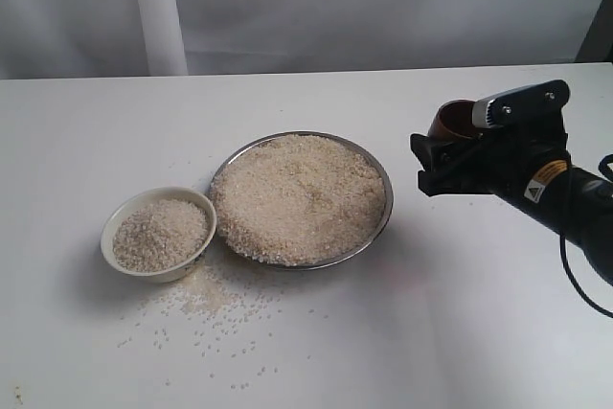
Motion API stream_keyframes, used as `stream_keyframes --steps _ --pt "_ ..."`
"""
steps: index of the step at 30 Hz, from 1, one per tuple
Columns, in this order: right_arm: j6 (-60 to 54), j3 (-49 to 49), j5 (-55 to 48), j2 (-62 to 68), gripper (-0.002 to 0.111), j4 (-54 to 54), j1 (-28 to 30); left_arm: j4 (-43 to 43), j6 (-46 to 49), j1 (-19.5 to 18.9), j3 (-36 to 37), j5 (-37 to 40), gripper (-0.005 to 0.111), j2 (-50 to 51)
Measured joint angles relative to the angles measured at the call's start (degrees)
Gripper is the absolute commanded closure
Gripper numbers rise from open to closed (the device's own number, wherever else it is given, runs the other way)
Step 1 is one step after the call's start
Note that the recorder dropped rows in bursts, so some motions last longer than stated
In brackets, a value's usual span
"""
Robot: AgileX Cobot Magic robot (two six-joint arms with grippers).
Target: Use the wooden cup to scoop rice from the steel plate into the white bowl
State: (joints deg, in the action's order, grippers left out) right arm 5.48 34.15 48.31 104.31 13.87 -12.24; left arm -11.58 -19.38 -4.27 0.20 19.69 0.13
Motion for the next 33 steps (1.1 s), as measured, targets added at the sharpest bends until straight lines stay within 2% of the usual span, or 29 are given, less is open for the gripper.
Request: stream_keyframes --steps 19,33 --pt "-0.14 0.0 2.77 0.0 0.108 0.11 0.0 0.0 0.0 0.0 0.0 0.0 0.107 0.0" --pt "-0.14 0.0 2.77 0.0 0.108 9.11 0.22 0.0 0.0 0.0 0.0 0.0 0.107 0.0"
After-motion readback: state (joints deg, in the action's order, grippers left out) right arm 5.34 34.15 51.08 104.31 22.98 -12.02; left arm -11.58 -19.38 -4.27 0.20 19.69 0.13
